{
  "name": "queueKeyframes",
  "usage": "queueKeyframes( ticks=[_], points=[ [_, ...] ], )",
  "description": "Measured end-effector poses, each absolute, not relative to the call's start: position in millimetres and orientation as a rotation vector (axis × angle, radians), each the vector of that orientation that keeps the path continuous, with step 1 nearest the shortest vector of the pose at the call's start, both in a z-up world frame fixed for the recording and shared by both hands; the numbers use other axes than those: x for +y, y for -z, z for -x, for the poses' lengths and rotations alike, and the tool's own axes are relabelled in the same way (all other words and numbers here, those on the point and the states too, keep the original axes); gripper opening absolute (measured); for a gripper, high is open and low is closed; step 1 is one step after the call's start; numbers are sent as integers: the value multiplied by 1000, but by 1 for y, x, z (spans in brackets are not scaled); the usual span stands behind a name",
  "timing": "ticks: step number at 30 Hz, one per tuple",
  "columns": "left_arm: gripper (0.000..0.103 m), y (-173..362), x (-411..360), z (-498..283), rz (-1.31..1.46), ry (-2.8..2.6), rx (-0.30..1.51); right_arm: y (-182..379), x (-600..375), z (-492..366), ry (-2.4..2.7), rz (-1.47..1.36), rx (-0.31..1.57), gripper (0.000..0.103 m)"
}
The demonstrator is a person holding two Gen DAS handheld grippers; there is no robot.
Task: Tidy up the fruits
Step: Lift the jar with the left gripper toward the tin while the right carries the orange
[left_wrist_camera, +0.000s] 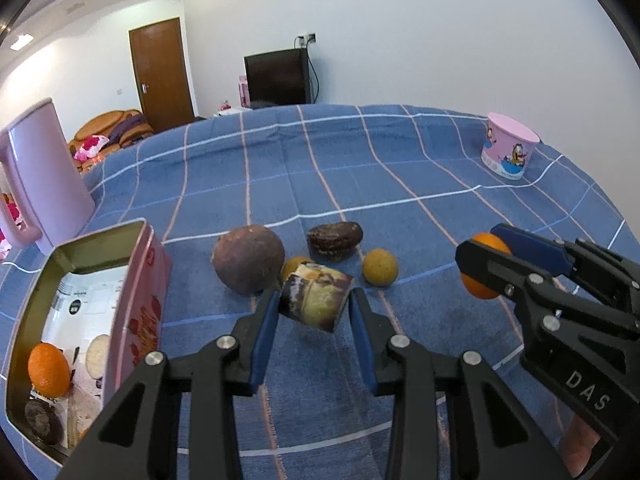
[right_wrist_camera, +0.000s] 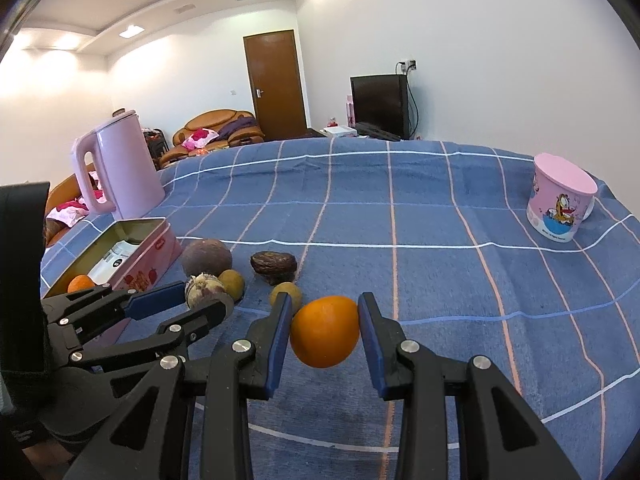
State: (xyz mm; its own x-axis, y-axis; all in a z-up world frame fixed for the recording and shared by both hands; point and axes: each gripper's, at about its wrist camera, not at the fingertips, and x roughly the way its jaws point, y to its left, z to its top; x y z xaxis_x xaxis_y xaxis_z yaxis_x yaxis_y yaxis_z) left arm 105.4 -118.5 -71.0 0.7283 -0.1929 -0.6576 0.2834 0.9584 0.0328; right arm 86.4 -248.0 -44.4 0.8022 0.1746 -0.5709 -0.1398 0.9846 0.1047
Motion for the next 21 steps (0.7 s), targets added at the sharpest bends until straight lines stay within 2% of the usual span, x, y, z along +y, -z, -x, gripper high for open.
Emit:
queueKeyframes(
  ticks=[21],
  points=[
    [38,59,-110,-92,-108,230,606,36,-246,-72,-187,-45,529,36]
  ],
)
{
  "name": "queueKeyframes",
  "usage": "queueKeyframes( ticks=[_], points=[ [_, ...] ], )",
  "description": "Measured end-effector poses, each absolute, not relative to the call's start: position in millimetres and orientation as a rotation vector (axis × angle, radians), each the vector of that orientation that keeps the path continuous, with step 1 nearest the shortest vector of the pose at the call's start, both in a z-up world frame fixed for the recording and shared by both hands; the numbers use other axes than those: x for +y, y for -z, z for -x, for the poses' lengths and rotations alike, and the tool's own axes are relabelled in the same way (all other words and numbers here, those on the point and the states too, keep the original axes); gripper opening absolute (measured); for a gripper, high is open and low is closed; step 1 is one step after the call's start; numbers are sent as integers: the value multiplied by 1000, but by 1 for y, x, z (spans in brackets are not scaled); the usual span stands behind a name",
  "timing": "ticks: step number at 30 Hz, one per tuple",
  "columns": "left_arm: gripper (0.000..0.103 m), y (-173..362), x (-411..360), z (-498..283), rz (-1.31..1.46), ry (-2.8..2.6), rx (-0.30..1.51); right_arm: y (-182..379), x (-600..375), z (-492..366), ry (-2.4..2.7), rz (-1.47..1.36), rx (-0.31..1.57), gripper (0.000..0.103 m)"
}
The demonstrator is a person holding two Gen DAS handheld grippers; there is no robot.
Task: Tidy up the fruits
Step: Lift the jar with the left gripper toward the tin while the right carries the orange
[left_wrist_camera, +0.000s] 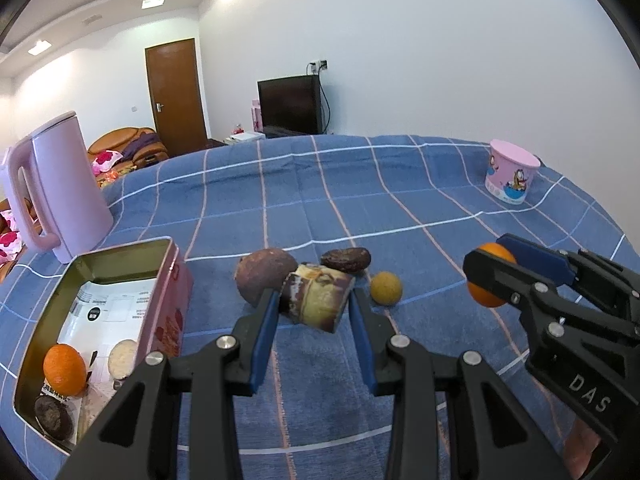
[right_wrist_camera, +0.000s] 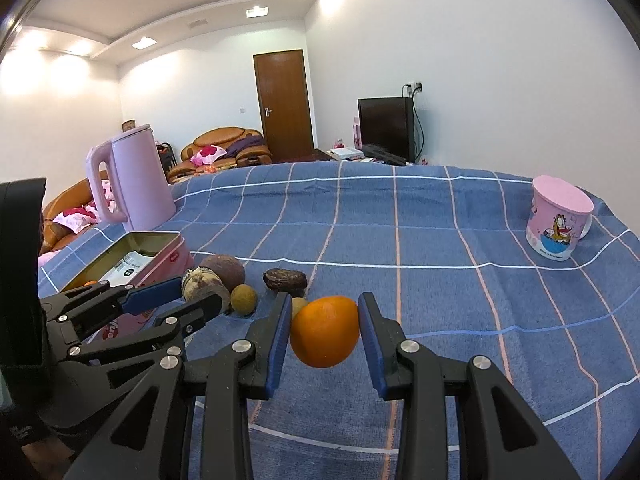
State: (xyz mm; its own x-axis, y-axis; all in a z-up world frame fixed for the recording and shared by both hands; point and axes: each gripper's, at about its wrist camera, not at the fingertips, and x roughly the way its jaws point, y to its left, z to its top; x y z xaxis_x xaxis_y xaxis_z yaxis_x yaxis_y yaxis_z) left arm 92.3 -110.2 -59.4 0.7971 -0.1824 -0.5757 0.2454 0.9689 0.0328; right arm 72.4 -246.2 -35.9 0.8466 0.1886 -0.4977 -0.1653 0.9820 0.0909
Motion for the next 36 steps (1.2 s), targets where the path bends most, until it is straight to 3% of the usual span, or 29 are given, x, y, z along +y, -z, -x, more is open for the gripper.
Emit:
queueKeyframes(
  ticks=[36],
  points=[
    [34,46,-100,-68,-94,173,457,25,-246,-51,-168,-27,405,36]
  ],
)
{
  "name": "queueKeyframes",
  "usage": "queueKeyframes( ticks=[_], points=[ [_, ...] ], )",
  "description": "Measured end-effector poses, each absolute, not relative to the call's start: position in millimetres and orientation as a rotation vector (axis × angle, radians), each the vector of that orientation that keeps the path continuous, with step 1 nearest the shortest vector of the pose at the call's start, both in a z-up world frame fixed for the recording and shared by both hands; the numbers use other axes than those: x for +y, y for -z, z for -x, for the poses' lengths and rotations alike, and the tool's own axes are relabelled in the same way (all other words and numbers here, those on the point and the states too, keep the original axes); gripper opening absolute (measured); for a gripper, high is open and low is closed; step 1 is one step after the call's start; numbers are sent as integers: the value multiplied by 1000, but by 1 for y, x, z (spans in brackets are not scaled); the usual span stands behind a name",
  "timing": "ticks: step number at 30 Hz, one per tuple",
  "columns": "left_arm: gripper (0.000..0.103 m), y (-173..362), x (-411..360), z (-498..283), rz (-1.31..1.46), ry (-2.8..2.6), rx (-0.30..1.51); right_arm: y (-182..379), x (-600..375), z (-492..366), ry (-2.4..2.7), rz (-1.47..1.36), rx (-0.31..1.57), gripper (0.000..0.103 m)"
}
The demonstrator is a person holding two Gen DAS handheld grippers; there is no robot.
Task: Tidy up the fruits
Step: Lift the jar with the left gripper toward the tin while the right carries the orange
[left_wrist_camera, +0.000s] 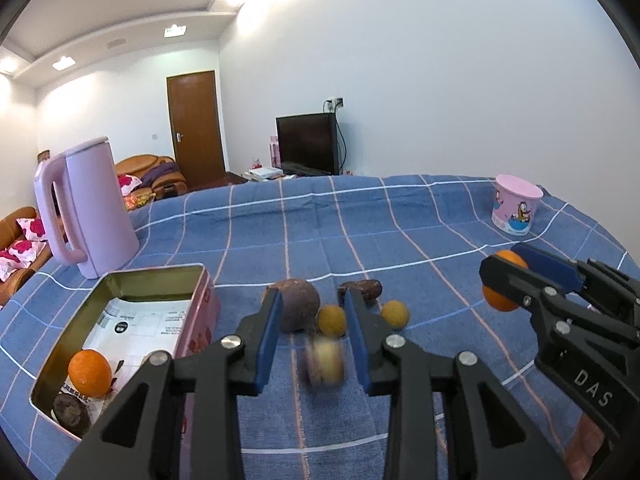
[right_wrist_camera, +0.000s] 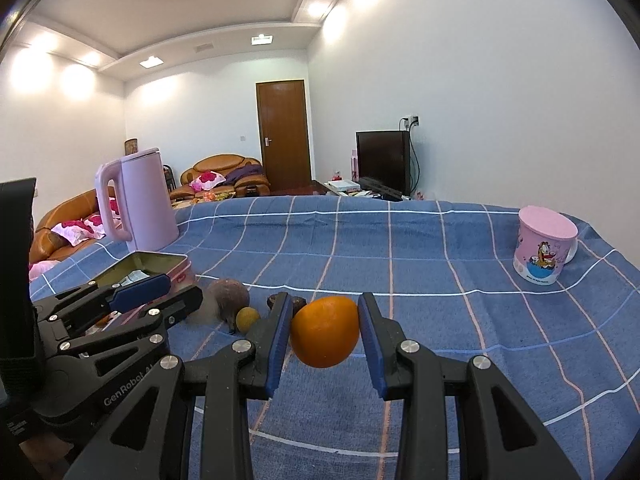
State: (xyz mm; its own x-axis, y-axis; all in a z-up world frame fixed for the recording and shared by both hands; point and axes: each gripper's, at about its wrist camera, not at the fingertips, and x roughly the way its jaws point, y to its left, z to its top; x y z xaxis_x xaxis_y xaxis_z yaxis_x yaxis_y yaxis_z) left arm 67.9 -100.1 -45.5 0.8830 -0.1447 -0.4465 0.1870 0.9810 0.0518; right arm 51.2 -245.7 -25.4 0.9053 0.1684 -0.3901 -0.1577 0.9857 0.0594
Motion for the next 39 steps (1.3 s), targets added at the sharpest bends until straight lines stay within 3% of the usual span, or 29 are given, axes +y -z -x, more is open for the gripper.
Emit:
queueKeyframes(
  ticks=[9,15,27,30,33,39],
  points=[
    [34,47,-89,-74,-49,190,488,24,-245,-48,-166,-23,392,36],
    [56,51,-78,-77,-13,226,557,23,-251,-47,-166,-50,395,36],
    [59,70,-137,-80,-130,408,726,21,-272,-37,-125,-84,396,36],
    [56,76,-143,-85,-133,422,767,21,-271,-36,-126,-81,392,36],
    [33,83,-146,-92,-116,453,827,21,-271,-36,-130,-81,393,36],
    [31,81,-137,-93,-75,435,814,21,-268,-37,-138,-78,392,36]
  ],
)
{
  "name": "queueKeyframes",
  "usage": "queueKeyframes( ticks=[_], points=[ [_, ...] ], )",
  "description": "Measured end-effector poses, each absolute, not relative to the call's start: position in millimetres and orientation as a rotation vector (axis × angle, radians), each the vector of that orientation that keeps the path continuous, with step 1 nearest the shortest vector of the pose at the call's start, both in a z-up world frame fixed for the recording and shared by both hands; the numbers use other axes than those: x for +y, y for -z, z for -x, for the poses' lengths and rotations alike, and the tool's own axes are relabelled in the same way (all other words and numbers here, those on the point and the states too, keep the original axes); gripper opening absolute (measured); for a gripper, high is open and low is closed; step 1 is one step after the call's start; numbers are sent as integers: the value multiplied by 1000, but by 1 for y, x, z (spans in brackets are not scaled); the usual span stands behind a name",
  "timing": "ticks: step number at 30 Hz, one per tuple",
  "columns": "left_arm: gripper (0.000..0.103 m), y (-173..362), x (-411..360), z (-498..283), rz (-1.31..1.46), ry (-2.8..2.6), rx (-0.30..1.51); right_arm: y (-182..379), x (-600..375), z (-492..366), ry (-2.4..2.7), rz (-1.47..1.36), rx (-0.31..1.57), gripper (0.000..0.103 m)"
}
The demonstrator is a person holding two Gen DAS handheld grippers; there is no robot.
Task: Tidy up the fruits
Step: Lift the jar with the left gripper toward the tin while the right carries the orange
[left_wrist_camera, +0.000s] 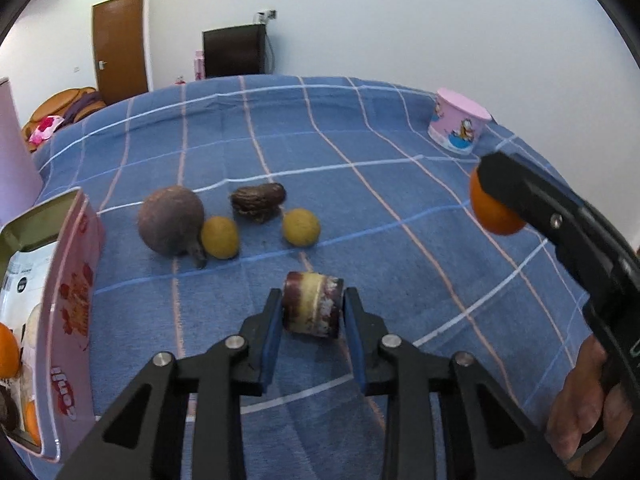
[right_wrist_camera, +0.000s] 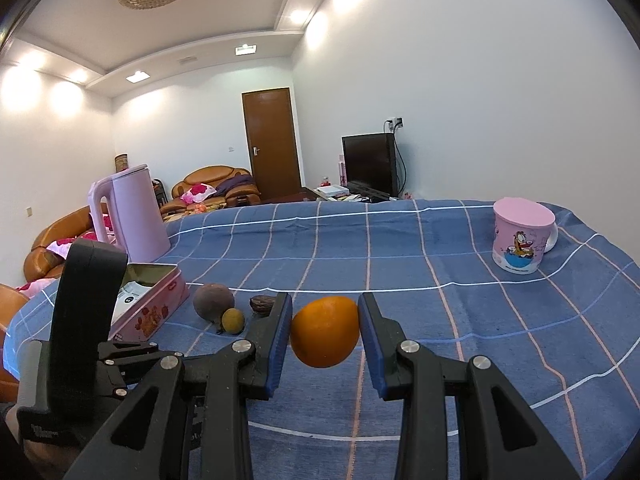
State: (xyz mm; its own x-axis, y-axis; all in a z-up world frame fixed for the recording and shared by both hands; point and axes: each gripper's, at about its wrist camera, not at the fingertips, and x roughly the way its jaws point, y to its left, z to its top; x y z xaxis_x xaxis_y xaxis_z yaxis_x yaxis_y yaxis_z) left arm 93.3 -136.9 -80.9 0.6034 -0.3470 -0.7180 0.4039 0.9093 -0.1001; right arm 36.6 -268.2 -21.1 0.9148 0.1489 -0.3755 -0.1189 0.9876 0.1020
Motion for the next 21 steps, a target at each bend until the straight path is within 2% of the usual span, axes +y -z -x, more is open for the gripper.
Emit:
queueKeyframes(
  ticks=[9,21],
  points=[
    [31,53,-112,-73,-121,251,596,18,-249,-39,-179,-53,390,36],
    [31,34,-51,-71,-78,111,530,9,-203,-52,-280,-8,392,36]
  ],
)
